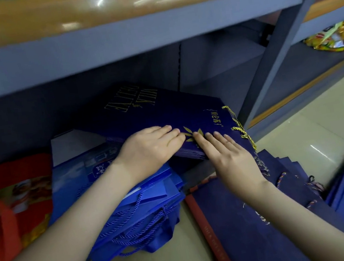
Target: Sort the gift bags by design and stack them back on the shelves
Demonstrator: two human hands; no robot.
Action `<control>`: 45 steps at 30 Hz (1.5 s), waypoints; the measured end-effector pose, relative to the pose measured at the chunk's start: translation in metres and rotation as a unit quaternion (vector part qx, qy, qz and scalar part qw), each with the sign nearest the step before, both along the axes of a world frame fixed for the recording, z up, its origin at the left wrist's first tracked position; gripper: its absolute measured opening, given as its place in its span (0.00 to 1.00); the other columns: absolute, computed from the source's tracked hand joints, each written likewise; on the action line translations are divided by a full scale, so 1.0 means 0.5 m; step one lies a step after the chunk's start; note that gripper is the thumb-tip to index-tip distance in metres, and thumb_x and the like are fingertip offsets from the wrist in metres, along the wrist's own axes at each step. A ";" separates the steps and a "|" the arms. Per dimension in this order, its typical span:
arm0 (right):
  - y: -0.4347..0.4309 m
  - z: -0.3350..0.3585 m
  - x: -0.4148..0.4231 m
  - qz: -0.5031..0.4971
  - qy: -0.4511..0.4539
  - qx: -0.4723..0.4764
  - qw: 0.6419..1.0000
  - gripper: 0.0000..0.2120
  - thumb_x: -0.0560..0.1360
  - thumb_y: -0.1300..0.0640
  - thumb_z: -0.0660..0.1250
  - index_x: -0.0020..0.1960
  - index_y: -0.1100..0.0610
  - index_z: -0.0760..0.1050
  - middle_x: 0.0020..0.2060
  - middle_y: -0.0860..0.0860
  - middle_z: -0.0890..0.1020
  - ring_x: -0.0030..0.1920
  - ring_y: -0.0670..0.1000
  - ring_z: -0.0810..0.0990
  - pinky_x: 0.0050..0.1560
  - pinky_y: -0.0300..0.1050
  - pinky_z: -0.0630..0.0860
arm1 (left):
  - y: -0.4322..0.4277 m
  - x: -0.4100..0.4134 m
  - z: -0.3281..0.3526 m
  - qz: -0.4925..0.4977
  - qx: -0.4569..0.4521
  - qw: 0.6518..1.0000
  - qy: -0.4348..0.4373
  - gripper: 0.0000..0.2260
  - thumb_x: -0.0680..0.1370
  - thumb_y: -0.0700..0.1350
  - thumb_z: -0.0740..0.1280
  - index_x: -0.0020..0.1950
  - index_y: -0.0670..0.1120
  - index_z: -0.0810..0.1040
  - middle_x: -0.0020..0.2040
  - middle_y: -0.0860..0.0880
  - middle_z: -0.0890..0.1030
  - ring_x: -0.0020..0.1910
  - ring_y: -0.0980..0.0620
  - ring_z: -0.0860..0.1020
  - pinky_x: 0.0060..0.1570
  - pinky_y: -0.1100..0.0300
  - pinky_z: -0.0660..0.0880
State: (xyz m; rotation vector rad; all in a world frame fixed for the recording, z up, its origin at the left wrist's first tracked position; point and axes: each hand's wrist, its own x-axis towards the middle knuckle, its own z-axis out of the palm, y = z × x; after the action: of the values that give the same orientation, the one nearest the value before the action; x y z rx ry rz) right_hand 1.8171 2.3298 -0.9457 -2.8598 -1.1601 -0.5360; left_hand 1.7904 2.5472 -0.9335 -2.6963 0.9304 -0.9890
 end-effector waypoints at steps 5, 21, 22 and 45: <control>-0.032 0.095 -0.065 0.025 -0.008 0.022 0.999 0.28 0.69 0.68 0.52 0.67 0.60 0.72 0.56 0.61 0.81 0.56 0.63 0.81 0.54 0.58 0.79 | -0.027 -0.079 0.097 0.000 -0.025 1.000 -0.008 0.15 0.77 0.33 0.59 0.55 0.43 0.83 0.52 0.46 0.84 0.51 0.49 0.82 0.54 0.56 0.78; -0.389 0.266 -0.203 -0.083 -0.062 -0.035 0.994 0.39 0.49 0.70 0.80 0.60 0.56 0.80 0.46 0.57 0.85 0.42 0.63 0.85 0.35 0.60 0.80 | -0.393 -0.176 0.214 -0.084 -0.063 0.993 -0.045 0.11 0.72 0.34 0.63 0.49 0.42 0.83 0.42 0.47 0.84 0.42 0.49 0.83 0.38 0.55 0.78; -0.417 0.288 -0.199 -0.111 -0.049 -0.047 0.991 0.36 0.53 0.68 0.79 0.61 0.55 0.79 0.48 0.56 0.85 0.44 0.60 0.85 0.38 0.56 0.81 | -0.434 -0.158 0.218 -0.098 -0.079 0.991 -0.042 0.11 0.70 0.34 0.63 0.48 0.41 0.83 0.41 0.47 0.83 0.40 0.49 0.82 0.36 0.54 0.77; -0.559 0.041 0.056 -0.346 0.021 0.049 0.937 0.30 0.70 0.73 0.55 0.71 0.63 0.67 0.54 0.63 0.80 0.51 0.65 0.80 0.49 0.57 0.77 | -0.666 0.268 0.036 -0.209 0.062 0.975 -0.042 0.16 0.79 0.36 0.55 0.53 0.40 0.82 0.50 0.43 0.84 0.50 0.43 0.82 0.53 0.52 0.77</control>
State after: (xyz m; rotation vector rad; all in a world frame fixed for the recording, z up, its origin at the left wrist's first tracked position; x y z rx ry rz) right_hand 1.8451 2.0504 -0.9253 -3.1050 -0.0712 -0.5065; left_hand 1.9245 2.2144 -0.9155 -2.3834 1.5247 -1.0607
